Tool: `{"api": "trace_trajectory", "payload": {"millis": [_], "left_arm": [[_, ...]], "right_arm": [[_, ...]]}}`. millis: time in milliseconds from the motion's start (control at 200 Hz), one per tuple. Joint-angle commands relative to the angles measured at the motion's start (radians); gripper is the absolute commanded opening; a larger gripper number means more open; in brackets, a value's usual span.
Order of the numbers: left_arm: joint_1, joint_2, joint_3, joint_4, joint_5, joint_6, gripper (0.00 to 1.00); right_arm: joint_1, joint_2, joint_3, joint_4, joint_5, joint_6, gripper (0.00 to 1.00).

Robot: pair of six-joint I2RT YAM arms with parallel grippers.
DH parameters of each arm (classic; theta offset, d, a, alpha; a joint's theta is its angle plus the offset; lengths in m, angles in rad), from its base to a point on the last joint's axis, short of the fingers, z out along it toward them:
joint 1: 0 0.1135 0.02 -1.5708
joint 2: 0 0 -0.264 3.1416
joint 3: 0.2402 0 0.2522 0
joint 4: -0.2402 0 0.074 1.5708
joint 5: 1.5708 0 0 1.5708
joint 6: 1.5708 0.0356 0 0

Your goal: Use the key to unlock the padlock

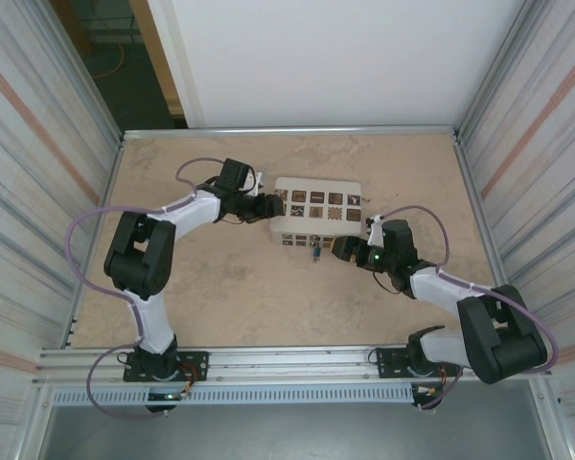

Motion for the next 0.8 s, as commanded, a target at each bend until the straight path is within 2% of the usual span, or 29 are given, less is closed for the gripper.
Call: {"api": "trace_trajectory", "payload": {"millis": [0,436,797], "left_arm": [[-0.001,0.011,-0.031,-0.033,-0.010,0.019,0.53],[-0.059,-0.121,-0.236,-0.007,-0.069,-0.054,0.51],[-0.079,-0.180,-0.251,-0.004,-0.062,-0.076,0.52]], "right_arm": [[-0.022,0.030,0.066,0.014,-0.022,-0.056,0.76],[-0.115,0.222,0.209,0.073,-0.106,-0.157,0.76],[-0.145,0.251,0.216,0.114,-0.104,-0.170,0.76]]}}
